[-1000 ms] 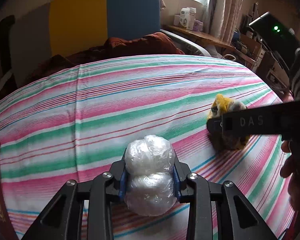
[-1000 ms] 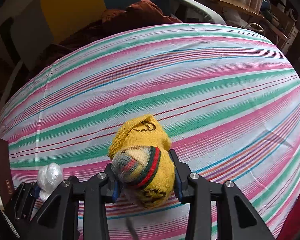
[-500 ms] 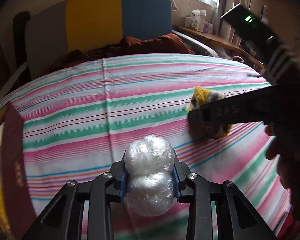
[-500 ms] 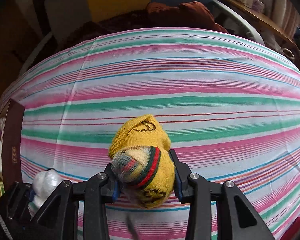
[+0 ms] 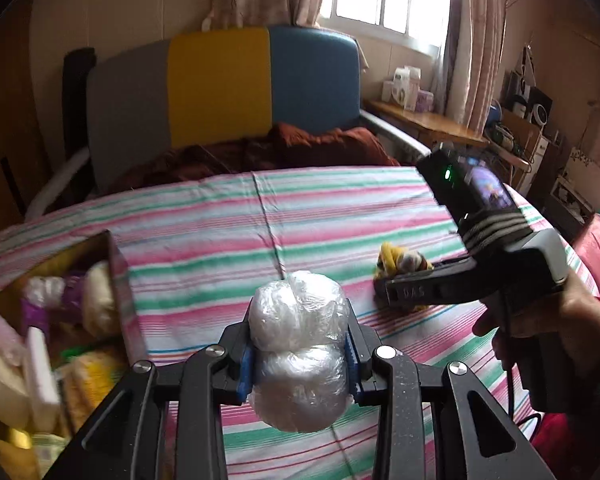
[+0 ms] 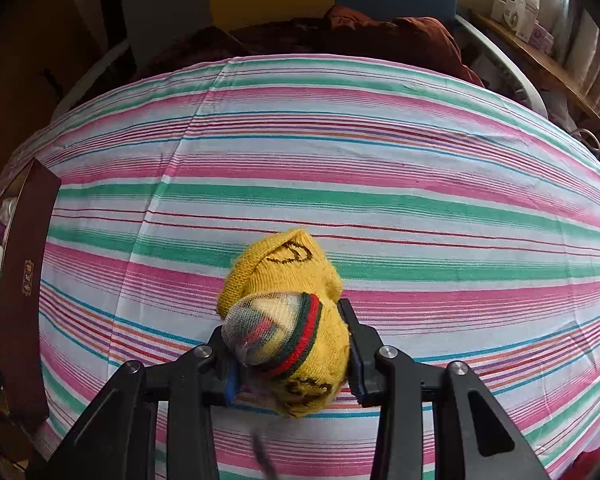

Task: Organize objects
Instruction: 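Carry the plastic bag and plush toy over the gold tray with both tools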

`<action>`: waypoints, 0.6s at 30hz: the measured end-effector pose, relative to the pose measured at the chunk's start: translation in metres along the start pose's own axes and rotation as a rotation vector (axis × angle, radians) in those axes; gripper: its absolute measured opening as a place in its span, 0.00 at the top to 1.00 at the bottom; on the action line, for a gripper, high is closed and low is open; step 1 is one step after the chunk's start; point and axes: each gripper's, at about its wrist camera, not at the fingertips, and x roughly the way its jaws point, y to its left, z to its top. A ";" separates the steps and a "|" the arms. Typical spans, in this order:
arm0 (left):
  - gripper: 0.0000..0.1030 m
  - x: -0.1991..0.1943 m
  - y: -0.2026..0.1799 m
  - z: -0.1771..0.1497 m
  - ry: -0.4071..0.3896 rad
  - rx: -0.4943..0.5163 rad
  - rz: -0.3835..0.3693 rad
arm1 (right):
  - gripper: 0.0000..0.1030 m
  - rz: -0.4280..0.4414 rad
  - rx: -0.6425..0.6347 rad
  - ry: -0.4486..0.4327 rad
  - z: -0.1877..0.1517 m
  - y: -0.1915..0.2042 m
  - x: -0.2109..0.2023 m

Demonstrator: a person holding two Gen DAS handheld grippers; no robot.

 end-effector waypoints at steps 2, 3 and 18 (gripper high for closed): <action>0.66 -0.009 0.007 0.002 -0.011 -0.015 0.002 | 0.61 0.003 -0.013 -0.001 -0.001 0.003 0.000; 0.66 -0.013 0.010 0.002 -0.016 -0.020 0.007 | 0.61 0.004 -0.017 -0.002 -0.001 0.004 0.000; 0.66 -0.061 0.068 -0.008 -0.061 -0.095 0.101 | 0.61 0.012 -0.093 -0.003 -0.014 0.015 -0.009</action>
